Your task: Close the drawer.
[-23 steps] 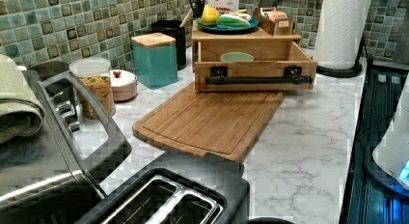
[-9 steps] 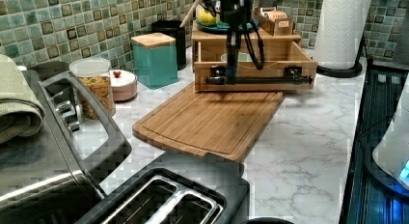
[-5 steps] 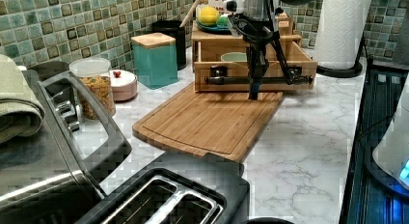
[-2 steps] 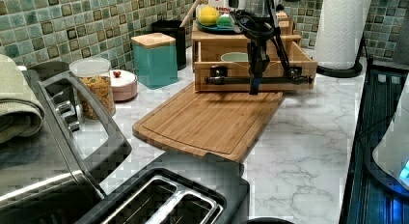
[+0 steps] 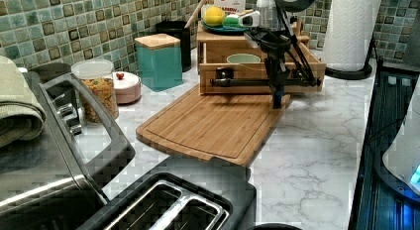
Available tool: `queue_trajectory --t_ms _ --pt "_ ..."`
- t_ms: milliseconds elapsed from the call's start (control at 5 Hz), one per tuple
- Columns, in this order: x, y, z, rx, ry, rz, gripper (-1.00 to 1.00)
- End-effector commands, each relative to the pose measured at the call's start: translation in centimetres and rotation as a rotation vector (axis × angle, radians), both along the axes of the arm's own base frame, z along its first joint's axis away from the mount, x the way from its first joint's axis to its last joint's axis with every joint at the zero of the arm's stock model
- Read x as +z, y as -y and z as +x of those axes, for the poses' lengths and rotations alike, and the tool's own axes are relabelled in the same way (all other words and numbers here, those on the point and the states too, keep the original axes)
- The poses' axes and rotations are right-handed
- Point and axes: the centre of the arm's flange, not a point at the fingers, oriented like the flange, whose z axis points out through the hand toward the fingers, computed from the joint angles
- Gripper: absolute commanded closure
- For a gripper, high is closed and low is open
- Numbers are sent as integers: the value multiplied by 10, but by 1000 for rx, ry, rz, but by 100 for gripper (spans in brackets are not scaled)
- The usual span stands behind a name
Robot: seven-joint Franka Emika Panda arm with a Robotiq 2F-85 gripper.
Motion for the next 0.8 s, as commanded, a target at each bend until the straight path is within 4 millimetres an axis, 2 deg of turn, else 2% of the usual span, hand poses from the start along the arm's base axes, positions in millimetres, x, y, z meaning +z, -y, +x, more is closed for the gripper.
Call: queue_trajectory --t_ms 200,400,600,800 --pt "87 79 69 39 114 19 100" --pt "90 87 74 27 156 62 100" --pt "94 84 78 -11 197 81 100" --pt "104 91 83 -30 254 48 100"
